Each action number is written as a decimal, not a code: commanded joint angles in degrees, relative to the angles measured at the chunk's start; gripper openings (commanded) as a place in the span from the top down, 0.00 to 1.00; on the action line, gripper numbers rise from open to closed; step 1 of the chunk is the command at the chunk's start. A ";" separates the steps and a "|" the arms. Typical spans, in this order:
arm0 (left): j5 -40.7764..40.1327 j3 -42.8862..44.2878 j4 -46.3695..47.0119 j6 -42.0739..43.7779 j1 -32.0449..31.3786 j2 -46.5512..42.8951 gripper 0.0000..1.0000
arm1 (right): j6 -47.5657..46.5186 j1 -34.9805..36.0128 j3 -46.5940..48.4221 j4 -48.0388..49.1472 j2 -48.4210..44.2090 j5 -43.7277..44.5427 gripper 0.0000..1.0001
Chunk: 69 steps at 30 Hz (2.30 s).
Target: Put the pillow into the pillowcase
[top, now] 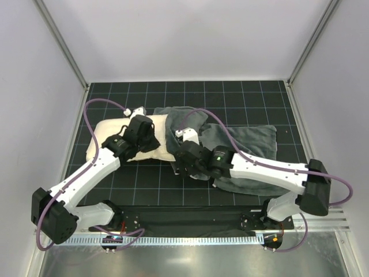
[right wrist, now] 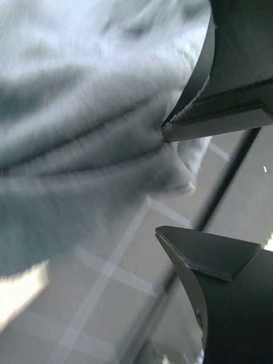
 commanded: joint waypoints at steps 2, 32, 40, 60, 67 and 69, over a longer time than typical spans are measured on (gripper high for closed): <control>-1.67 4.86 2.65 1.23 -0.02 -1.65 1.00 | 4.01 0.56 5.41 -8.15 6.65 15.94 0.37; 1.32 2.57 4.41 0.17 -3.80 1.95 0.86 | -0.64 -3.30 -1.16 3.01 -9.84 -7.27 0.25; 5.95 1.70 -2.54 4.22 3.05 -4.28 0.04 | -2.57 -7.96 3.83 -0.07 -3.28 -3.74 0.24; 14.58 -22.02 12.56 -2.02 32.85 -5.26 0.00 | -4.07 -13.86 31.96 -2.19 32.94 -2.85 0.48; 23.55 -23.36 25.59 -2.11 28.91 2.81 1.00 | -8.02 -9.47 34.32 5.54 31.29 -16.55 0.85; 23.03 -22.13 25.67 -2.11 25.57 2.57 1.00 | -8.72 -8.67 36.70 5.72 30.94 -23.58 0.87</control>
